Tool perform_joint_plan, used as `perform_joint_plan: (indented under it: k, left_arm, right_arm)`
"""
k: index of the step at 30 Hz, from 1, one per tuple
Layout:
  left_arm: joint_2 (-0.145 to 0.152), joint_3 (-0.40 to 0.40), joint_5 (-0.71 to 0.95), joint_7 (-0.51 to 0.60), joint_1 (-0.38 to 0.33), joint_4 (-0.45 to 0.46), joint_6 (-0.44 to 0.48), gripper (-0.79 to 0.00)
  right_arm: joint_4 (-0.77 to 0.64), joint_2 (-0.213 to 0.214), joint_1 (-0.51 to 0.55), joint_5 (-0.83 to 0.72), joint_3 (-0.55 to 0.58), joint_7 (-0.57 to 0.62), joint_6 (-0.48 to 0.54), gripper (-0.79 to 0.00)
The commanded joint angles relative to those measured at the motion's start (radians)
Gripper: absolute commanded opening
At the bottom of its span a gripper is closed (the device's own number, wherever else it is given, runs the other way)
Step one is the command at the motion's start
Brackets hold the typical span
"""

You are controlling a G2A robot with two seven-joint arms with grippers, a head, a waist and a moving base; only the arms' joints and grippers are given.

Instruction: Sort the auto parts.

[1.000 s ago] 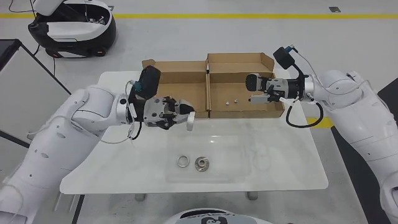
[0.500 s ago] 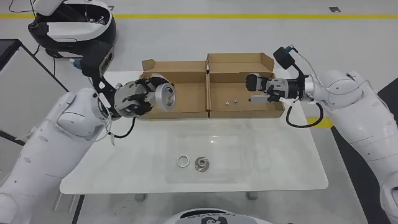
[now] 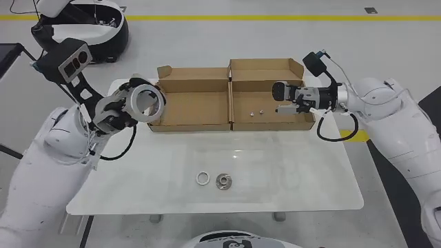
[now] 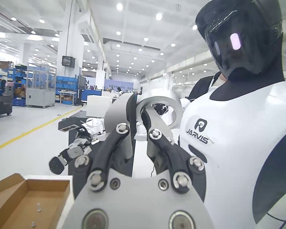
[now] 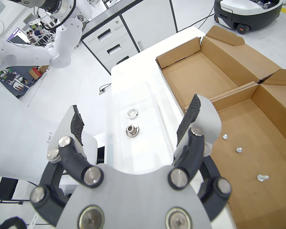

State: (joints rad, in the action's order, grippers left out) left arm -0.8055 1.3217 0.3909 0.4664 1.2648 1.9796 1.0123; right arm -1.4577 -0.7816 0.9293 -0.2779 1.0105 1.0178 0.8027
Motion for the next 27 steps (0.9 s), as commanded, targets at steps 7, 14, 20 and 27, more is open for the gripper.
perform_joint_plan:
  k: [7, 14, 20, 27]
  left_arm:
    - [-0.032, 0.106, 0.161, 0.292, 0.048, -0.033, 0.0, -0.785]
    - [-0.065, 0.157, 0.122, 0.342, 0.096, -0.056, 0.0, -0.785]
    - [-0.08, 0.165, 0.153, 0.342, 0.099, -0.066, 0.0, -0.785]
    - [-0.114, 0.188, 0.315, 0.342, 0.092, -0.058, 0.0, -0.785]
  right_arm:
    - [0.0, 0.0, 0.0, 0.0, 0.0, 0.0, 0.0, 0.0]
    - [0.0, 0.0, 0.0, 0.0, 0.0, 0.0, 0.0, 0.0]
    - [0.0, 0.0, 0.0, 0.0, 0.0, 0.0, 0.0, 0.0]
    - [0.0, 0.0, 0.0, 0.0, 0.0, 0.0, 0.0, 0.0]
